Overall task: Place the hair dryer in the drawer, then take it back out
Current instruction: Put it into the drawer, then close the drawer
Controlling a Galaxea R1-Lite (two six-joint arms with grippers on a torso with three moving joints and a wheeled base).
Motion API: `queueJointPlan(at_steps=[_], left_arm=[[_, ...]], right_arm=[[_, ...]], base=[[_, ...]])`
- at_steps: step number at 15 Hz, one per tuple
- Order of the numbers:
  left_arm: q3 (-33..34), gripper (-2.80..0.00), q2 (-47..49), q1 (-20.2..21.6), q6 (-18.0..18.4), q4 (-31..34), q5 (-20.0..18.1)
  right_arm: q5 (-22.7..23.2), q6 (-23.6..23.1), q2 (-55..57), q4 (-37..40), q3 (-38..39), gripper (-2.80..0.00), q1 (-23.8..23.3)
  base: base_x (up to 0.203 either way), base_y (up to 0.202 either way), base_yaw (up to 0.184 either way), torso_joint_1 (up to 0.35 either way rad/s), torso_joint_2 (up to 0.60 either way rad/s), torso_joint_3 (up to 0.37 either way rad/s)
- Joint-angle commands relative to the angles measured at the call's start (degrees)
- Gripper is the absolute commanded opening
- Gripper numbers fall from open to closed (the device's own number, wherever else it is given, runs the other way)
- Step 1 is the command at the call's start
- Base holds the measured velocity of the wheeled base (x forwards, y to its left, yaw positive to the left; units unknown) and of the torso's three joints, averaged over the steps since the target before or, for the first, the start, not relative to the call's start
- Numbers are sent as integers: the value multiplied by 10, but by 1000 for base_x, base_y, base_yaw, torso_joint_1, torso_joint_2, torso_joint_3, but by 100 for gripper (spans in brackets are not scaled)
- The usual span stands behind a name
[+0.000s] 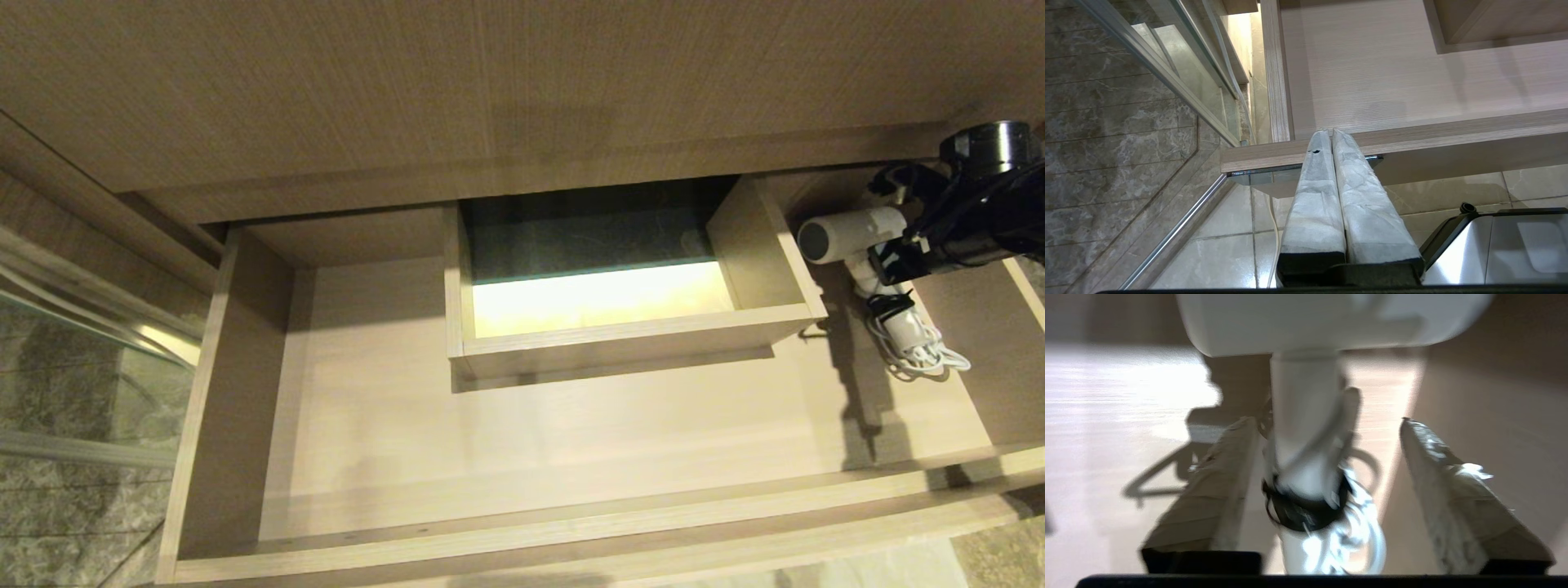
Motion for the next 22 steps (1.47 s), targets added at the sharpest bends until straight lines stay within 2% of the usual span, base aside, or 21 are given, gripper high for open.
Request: queueJointPlan(at_steps=[1, 2, 3, 6, 8, 10, 11, 13, 15, 17, 20, 22], left_arm=[[0, -280, 0, 0, 0, 0, 0], [0, -280, 0, 0, 0, 0, 0], [0, -280, 0, 0, 0, 0, 0], [0, -280, 1, 0, 0, 0, 0], [0, -280, 0, 0, 0, 0, 0], [0, -280, 1, 0, 0, 0, 0], [0, -280, 1, 0, 0, 0, 0], [0, -280, 0, 0, 0, 0, 0], [0, -280, 0, 0, 0, 0, 0], [0, -280, 1, 0, 0, 0, 0], [0, -280, 1, 0, 0, 0, 0], [0, -280, 0, 0, 0, 0, 0]], right_arm=[[0, -10, -68, 13, 5, 0, -1], [0, -16, -102, 31, 11, 0, -2], [1, -27, -143, 57, 20, -280, -6], [19, -65, -273, 168, 54, -280, -21], [16, -72, -364, 237, 89, -280, -32], [-10, -75, -441, 308, 157, -280, -48], [-41, -77, -457, 336, 192, -280, -60], [-91, -79, -464, 373, 246, -280, -82], [-104, -81, -459, 377, 288, -280, -103], [-136, -76, -451, 401, 319, -280, -127], [-148, -33, -434, 472, 334, -280, -134], [-148, -10, -416, 494, 343, -280, -133]], base=[[0, 0, 0, 0, 0, 0], [0, 0, 0, 0, 0, 0], [0, 0, 0, 0, 0, 0], [0, 0, 0, 0, 0, 0], [0, 0, 0, 0, 0, 0], [0, 0, 0, 0, 0, 0], [0, 0, 0, 0, 0, 0], [0, 0, 0, 0, 0, 0], [0, 0, 0, 0, 0, 0], [0, 0, 0, 0, 0, 0], [0, 0, 0, 0, 0, 0], [0, 0, 0, 0, 0, 0]])
